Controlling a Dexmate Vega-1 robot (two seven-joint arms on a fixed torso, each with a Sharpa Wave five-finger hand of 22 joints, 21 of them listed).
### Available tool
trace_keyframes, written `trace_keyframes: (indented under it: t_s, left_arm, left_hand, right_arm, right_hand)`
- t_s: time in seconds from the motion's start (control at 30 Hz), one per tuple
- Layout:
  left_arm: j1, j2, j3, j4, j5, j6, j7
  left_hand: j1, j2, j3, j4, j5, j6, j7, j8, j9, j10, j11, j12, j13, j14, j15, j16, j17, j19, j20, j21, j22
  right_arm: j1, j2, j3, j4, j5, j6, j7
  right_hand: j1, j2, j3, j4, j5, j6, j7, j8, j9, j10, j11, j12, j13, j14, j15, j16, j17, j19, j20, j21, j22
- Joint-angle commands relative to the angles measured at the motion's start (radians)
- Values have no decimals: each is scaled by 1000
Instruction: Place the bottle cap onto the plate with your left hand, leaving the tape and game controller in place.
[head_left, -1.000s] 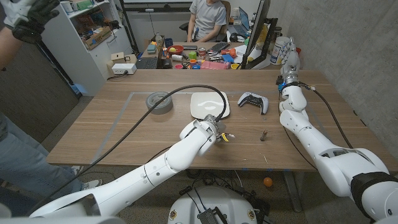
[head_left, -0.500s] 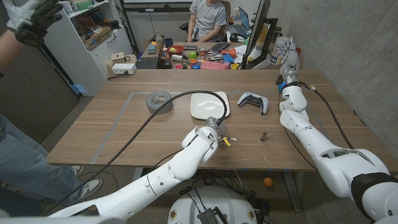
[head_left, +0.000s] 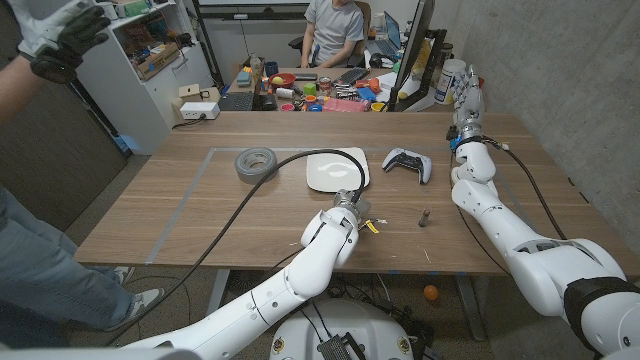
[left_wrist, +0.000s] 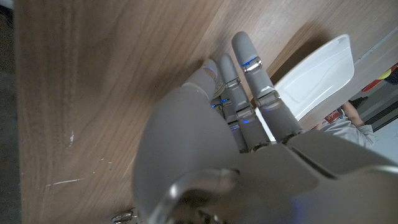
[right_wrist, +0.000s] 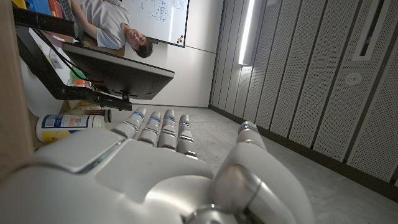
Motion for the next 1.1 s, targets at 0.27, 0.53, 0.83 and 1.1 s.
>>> trace_keyframes:
  t_s: [0.27, 0.53, 0.83, 1.1]
  left_arm:
    - [-26, -41, 18, 26, -36, 61, 20]
    - [-30, -26, 0, -8, -40, 71, 14]
    - [-12, 0, -26, -56, -30, 71, 34]
    - [5, 20, -50, -90, -35, 56, 56]
  left_hand:
    - [-22, 22, 5, 30, 3, 182, -1, 51, 441, 84, -97, 0, 93, -18, 42, -8, 24, -63, 49, -9, -2]
    - [-34, 26, 7, 36, 3, 170, 2, 41, 437, 70, -88, -7, 106, -36, 63, -16, 34, -85, 68, -15, -3]
    - [-40, 26, 8, 37, 3, 166, 3, 38, 436, 69, -87, -8, 114, -34, 64, -17, 39, -87, 69, -14, -3]
    - [-47, 26, 11, 39, 3, 167, 4, 38, 438, 72, -88, -8, 122, -31, 66, -18, 43, -88, 69, -13, -3]
  right_arm:
    - [-14, -30, 8, -19, 11, -23, 10]
    - [-33, -41, -6, -73, -9, -51, -14]
    - [-69, -58, -15, -168, -36, -84, -69]
    - [-103, -73, -19, -245, -59, -110, -115]
  right_hand:
    - [-11, -1, -6, 4, 5, -7, -2, 0, 6, -8, 4, 0, 3, -5, 3, -3, 6, 2, 10, -1, 4]
    - [-14, -2, -8, 5, 5, -6, -2, 1, 6, -9, 2, 0, 3, -6, 4, -3, 6, 0, 14, -2, 4]
    - [-15, -1, -9, 5, 6, -5, -3, 2, 6, -8, 3, 1, 3, -8, 3, -3, 5, -1, 15, -2, 4]
    - [-16, -1, -10, 5, 7, -4, -3, 3, 6, -8, 5, 2, 4, -8, 5, -3, 5, -1, 16, -2, 4]
